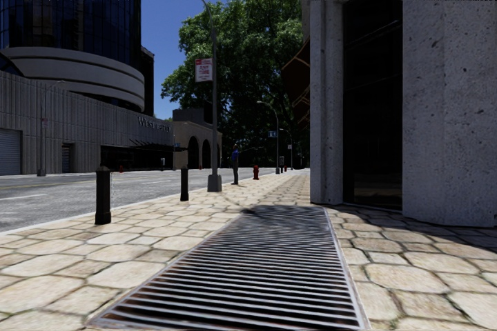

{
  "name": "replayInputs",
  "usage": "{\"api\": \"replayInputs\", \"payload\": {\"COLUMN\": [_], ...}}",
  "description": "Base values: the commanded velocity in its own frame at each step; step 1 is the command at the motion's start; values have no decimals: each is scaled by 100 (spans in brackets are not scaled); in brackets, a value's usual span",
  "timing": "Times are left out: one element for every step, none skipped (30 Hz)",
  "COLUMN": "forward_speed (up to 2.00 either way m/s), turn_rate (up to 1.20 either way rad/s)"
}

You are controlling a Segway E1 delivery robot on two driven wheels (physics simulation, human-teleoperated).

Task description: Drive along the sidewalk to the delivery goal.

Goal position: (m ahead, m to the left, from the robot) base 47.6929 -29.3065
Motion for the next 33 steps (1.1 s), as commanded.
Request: {"api": "replayInputs", "payload": {"forward_speed": [200, 200, 200, 200, 200, 200, 200, 200, 200, 200, 200, 200, 200, 200, 200, 200, 200, 200, 200, 200, 200, 200, 200, 200, 200, 200, 200, 200, 200, 200, 200, 200, 200], "turn_rate": [0, 0, 0, 0, 0, 0, 0, 0, 0, 0, 0, 0, 0, 0, 0, 0, 0, 0, 0, 0, 0, 0, 0, 0, 0, 0, 0, 0, 0, 0, 0, 0, -2]}}
